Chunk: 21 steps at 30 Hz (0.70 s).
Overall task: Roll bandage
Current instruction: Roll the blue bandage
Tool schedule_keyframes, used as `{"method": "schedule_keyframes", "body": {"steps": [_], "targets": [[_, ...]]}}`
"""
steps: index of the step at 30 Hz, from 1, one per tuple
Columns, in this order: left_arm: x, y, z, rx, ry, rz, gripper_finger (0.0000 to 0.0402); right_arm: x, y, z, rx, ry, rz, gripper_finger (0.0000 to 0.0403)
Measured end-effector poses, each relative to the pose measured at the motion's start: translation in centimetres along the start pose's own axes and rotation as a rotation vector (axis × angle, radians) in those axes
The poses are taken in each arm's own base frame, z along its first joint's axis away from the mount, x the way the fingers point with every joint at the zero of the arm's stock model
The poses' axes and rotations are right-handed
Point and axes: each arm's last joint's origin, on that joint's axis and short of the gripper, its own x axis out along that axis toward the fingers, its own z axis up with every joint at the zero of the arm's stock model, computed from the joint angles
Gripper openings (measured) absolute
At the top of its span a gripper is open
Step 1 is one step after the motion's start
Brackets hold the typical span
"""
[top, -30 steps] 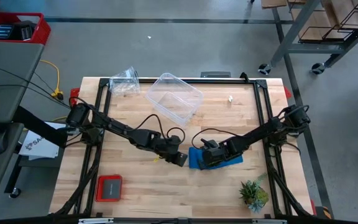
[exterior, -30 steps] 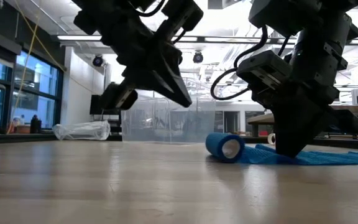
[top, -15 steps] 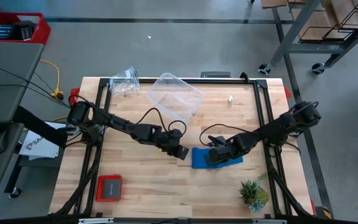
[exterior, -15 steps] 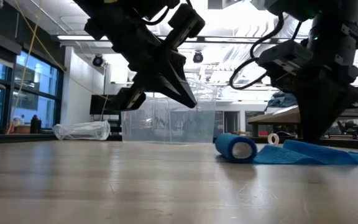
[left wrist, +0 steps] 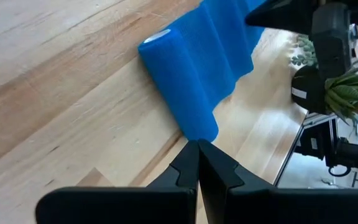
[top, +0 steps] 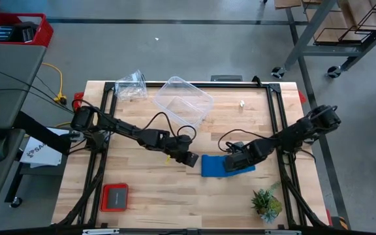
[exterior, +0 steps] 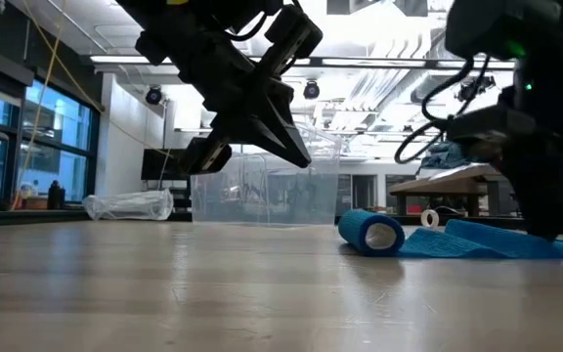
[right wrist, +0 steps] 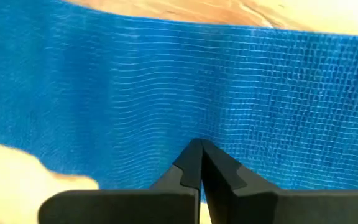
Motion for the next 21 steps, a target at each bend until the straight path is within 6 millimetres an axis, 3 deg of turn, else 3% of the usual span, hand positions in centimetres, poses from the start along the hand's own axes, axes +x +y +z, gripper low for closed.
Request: {"method": "schedule_keyframes", "body": {"steps": [11,21], "targets": [[0.0,0.0,0.0,-0.012,-0.002,0.004,0.0000,0.0,-1.3,-0.5,0.020,0.018,-0.077,0.0000],[0.0,1.2,-0.3,-0.046,-0.017,0.139,0.0000,0.0,-1.5,-0.8,0.101,0.028,-0.100,0.0000]]}}
